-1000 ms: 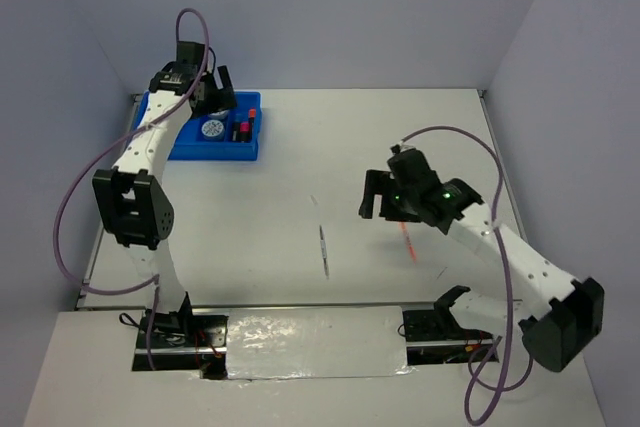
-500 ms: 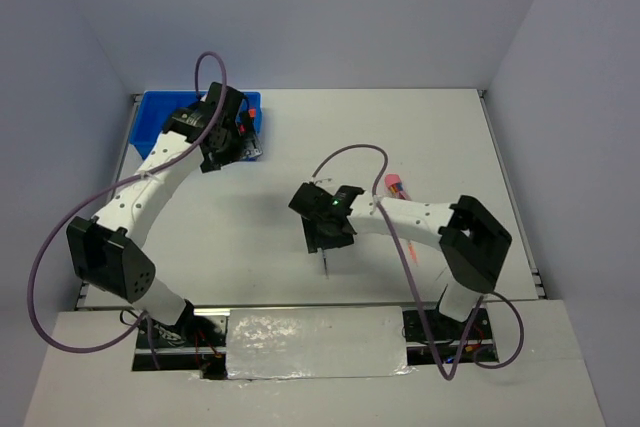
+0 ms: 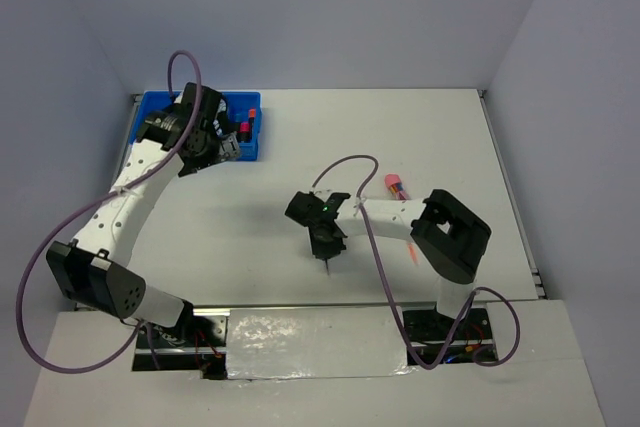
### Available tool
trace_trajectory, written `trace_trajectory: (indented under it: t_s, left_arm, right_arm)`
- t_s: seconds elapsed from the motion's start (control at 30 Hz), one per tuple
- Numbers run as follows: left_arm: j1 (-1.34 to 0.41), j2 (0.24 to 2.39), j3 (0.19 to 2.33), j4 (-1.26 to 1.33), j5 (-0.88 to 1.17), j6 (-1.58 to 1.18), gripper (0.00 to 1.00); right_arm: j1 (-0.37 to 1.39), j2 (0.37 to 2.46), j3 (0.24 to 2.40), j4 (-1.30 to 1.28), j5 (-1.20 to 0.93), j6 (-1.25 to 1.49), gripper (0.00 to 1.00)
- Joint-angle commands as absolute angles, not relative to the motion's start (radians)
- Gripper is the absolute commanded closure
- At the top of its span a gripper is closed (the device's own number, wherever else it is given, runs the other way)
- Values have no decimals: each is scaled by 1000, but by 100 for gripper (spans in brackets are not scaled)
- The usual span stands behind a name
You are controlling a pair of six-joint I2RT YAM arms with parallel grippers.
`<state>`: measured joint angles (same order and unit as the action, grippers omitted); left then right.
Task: Sort the stationery into containers
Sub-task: Pick up the pen from the center of the board.
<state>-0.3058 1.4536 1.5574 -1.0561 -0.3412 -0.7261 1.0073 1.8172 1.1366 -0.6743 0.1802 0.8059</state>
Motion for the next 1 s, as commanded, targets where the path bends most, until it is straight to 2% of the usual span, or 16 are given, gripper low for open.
trace_trajectory:
  t_s: [0.0,0.07,0.13,0.3,0.43,0.6,0.8,0.97]
  left_arm:
    - [-275,1411,1554,-1046,-325,-678,1]
    - [-258,1404,1543,-1032,-299,-657,1]
    - [-253,1398,1529,-997,-256,-635,1]
    - [-282,1365,1391,-783,-27,-715,1]
    - [-472,1556,1469,-755,-84,-831,1]
    - [-580,1765,1601,-779,-176,-966,1]
    - [-635,2015,1753,-863,-248,-1075,4]
    - [-647,2157,1850,-899,-265,-1111,18]
  right_arm:
    - [1019,1873,1074,-580,107,874,83]
    - [1017,1862,1055,-578,107,880,86]
    - [1017,1832,1060,-609,133,884,100]
    - [1002,1608,1068,-707,234,838,100]
    - [855,1355,991,-736,182,741,100]
    - [749,1107,960,-825,152,612,100]
    - [744,1034,1014,-928,54,551,100]
    - [741,971,985,-928,37,543,100]
